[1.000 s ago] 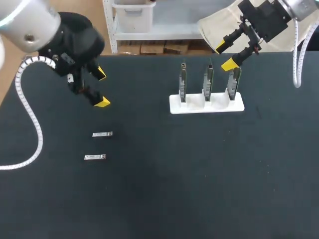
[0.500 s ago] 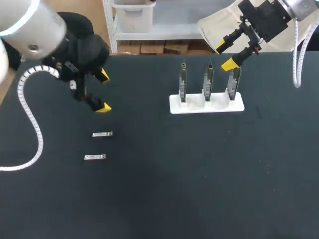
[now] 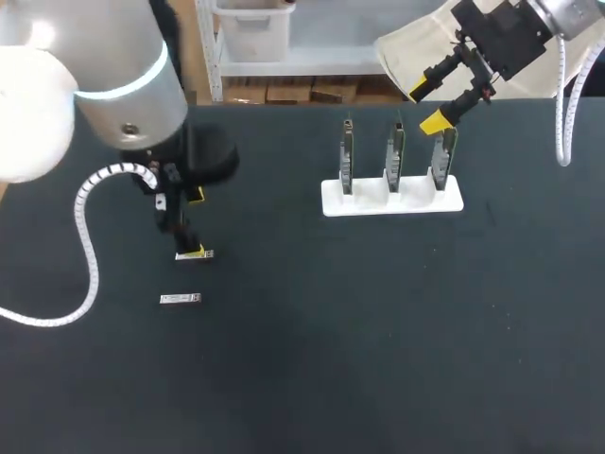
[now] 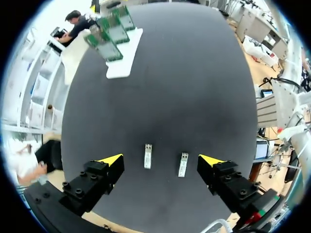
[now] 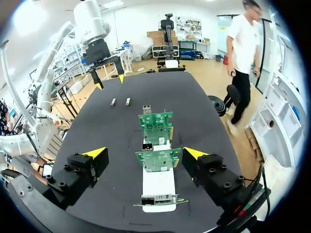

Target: Pick up the optical module with the left hand, and insert it into the network port with the right hand.

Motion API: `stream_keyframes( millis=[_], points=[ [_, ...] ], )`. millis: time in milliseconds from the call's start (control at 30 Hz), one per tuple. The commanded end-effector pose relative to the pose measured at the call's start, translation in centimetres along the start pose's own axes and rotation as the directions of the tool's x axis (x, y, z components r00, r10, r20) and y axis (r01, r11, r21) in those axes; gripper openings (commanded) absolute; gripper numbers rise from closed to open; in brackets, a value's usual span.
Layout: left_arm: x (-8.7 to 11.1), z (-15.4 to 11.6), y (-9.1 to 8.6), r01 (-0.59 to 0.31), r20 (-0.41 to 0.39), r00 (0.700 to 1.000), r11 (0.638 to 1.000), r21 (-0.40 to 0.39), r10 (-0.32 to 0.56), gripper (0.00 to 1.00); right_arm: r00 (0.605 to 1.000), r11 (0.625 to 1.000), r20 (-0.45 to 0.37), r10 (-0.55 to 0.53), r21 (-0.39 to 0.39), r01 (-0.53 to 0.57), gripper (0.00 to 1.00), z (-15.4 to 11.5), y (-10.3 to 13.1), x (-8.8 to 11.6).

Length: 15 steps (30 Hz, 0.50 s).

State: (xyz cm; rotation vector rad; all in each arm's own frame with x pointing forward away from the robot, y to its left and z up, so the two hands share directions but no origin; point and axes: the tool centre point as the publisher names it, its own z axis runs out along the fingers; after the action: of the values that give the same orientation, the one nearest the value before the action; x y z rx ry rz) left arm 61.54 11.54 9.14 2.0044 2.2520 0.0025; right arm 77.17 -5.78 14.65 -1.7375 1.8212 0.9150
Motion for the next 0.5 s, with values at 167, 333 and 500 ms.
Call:
stream_keyframes(
  millis=[167,333,500],
  points=[
    [1.1,1.9,0.1,0.017,-0.085,0.996,1.000,0.011,-0.016,1.00,1.000,1.000,0.001,-0.001,0.005,0.001,1.00,0.0,0.2,0.0],
    [2.1,3.1,0.3,0.046,-0.071,0.997,0.998,0.032,-0.044,1.00,1.000,1.000,0.001,-0.001,0.005,0.001,1.00,0.0,0.2,0.0],
    [3.1,4.6,0.3,0.041,-0.111,0.993,0.998,0.049,-0.035,1.00,1.000,1.000,0.001,-0.001,0.005,0.001,1.00,0.0,0.2,0.0]
  ],
)
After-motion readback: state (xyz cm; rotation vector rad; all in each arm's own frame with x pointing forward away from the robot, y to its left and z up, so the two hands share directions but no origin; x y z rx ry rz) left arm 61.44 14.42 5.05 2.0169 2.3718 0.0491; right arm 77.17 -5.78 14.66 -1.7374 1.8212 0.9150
